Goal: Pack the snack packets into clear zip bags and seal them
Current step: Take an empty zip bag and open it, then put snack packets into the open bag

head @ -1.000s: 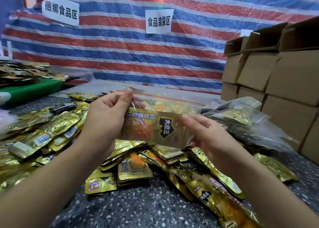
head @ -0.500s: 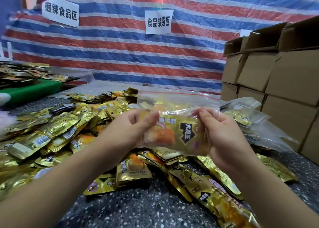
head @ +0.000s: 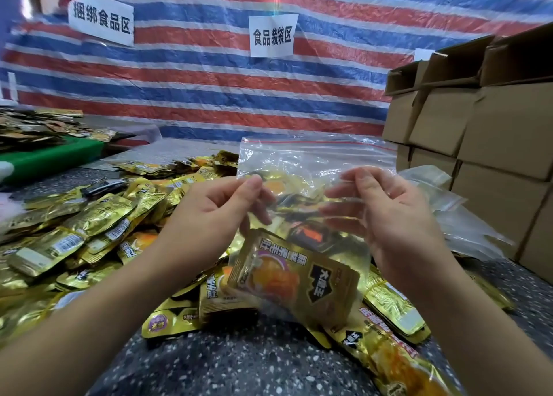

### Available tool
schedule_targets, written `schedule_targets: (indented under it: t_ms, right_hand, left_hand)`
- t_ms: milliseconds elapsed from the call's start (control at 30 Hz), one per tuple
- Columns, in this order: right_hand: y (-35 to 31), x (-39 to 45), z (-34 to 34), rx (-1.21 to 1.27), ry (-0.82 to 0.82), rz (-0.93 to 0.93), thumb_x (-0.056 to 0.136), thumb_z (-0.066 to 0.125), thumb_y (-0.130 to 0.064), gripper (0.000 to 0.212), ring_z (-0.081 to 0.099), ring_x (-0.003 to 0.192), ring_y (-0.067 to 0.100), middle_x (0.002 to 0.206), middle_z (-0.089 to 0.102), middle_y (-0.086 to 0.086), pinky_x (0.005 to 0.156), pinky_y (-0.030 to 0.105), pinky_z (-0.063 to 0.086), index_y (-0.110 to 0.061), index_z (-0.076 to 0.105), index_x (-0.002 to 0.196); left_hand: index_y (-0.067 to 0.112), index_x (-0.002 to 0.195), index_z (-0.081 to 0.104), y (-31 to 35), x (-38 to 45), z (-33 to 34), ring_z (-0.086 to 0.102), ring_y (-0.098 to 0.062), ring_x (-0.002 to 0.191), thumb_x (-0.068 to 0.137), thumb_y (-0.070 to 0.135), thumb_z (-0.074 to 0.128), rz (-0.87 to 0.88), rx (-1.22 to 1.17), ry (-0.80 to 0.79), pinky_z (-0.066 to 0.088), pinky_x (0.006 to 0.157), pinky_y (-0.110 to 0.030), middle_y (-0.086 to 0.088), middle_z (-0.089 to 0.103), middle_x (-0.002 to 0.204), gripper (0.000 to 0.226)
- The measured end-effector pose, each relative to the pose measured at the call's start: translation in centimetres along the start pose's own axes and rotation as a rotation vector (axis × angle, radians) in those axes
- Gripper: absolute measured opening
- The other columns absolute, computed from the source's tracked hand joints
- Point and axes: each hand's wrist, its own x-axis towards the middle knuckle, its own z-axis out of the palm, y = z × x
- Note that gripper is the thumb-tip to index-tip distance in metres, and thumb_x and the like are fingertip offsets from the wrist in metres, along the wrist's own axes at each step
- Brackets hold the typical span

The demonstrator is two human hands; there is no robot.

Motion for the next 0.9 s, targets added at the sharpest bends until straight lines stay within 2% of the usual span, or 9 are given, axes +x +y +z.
schedule_targets:
  t_ms: [100, 167, 267, 333, 500, 633, 700, 800, 900]
  right_hand:
    - [0.0, 0.0, 0.1, 0.084, -0.021, 0.025, 0.1, 0.044, -0.021, 0.026, 0.073, 0.067, 0.025, 0.078, 0.074, 0.008, 0.061, 0.035, 0.061, -0.009, 0.064, 0.091]
    - [-0.1, 0.0, 0.2, 0.24, -0.068, 0.076, 0.095, 0.047, -0.021, 0.024, 0.073, 0.071, 0.025, 0.079, 0.073, 0.01, 0.064, 0.033, 0.06, -0.007, 0.066, 0.091]
    - [-0.5, -0.1, 0.0, 0.485, -0.174, 0.164, 0.087, 0.05, -0.025, 0.03, 0.075, 0.086, 0.027, 0.093, 0.075, 0.012, 0.072, 0.036, 0.06, -0.01, 0.076, 0.088]
    - [-0.7, -0.1, -0.1, 0.542, -0.219, 0.188, 0.087, 0.05, -0.027, 0.032, 0.074, 0.094, 0.027, 0.102, 0.075, 0.012, 0.076, 0.036, 0.059, -0.015, 0.079, 0.089]
    - [0.2, 0.1, 0.2, 0.431, -0.175, 0.25, 0.083, 0.051, -0.025, 0.033, 0.074, 0.09, 0.028, 0.1, 0.075, 0.015, 0.072, 0.035, 0.061, -0.01, 0.066, 0.108]
    - [2.1, 0.2, 0.4, 0.249, -0.158, 0.264, 0.099, 0.048, -0.008, 0.021, 0.073, 0.091, 0.024, 0.1, 0.075, 0.012, 0.075, 0.031, 0.06, -0.01, 0.067, 0.107]
    - [2.7, 0.2, 0.3, 0.176, -0.159, 0.268, 0.098, 0.047, 0.003, 0.027, 0.073, 0.093, 0.022, 0.101, 0.075, 0.011, 0.075, 0.027, 0.059, -0.008, 0.071, 0.102]
    - [3.2, 0.5, 0.0, 0.098, -0.16, 0.274, 0.094, 0.052, 0.008, 0.026, 0.073, 0.092, 0.022, 0.102, 0.075, 0.015, 0.075, 0.021, 0.056, -0.003, 0.075, 0.095]
    - [3.7, 0.8, 0.0, 0.087, -0.107, 0.321, 0.096, 0.052, 0.005, 0.022, 0.074, 0.088, 0.023, 0.099, 0.075, 0.016, 0.071, 0.022, 0.057, -0.003, 0.07, 0.104]
  left_hand:
    - [0.03, 0.084, 0.075, -0.2, 0.0, 0.0, 0.065, -0.009, 0.073, 0.091, 0.044, 0.046, 0.012, -0.04, 0.013, 0.048, 0.062, -0.016, -0.001, 0.074, 0.083, 0.034]
    - [0.032, 0.082, 0.076, -0.1, 0.0, 0.1, 0.069, -0.013, 0.076, 0.09, 0.043, 0.047, -0.018, -0.151, 0.015, 0.052, 0.064, -0.018, -0.002, 0.074, 0.081, 0.032]
    - [0.028, 0.085, 0.078, 0.5, 0.0, 0.1, 0.07, -0.017, 0.065, 0.088, 0.039, 0.05, -0.111, -0.406, 0.014, 0.053, 0.055, -0.021, -0.003, 0.074, 0.08, 0.03]
    - [0.027, 0.088, 0.078, 0.8, 0.1, -0.1, 0.068, -0.017, 0.058, 0.086, 0.038, 0.051, -0.12, -0.486, 0.03, 0.051, 0.049, -0.021, -0.003, 0.074, 0.079, 0.03]
    - [0.032, 0.085, 0.077, 0.4, 0.4, -0.5, 0.07, -0.022, 0.061, 0.081, 0.04, 0.055, -0.138, -0.333, 0.065, 0.052, 0.05, -0.023, -0.004, 0.075, 0.082, 0.023]
    - [0.03, 0.084, 0.077, -0.2, 0.6, -0.9, 0.073, -0.019, 0.07, 0.069, 0.055, 0.063, -0.192, -0.272, 0.113, 0.053, 0.056, -0.022, -0.003, 0.077, 0.089, 0.032]
    - [0.024, 0.086, 0.075, -0.6, 0.8, -1.0, 0.073, -0.017, 0.071, 0.075, 0.051, 0.059, -0.227, -0.222, 0.145, 0.053, 0.058, -0.023, -0.003, 0.077, 0.089, 0.033]
    - [0.018, 0.087, 0.073, -1.2, 0.9, -1.1, 0.073, -0.017, 0.071, 0.081, 0.046, 0.055, -0.288, -0.148, 0.121, 0.052, 0.061, -0.026, -0.001, 0.077, 0.087, 0.034]
    - [0.018, 0.084, 0.074, -1.8, 0.9, -1.0, 0.072, -0.013, 0.069, 0.091, 0.035, 0.057, -0.254, 0.066, 0.072, 0.05, 0.064, -0.029, 0.003, 0.076, 0.084, 0.025]
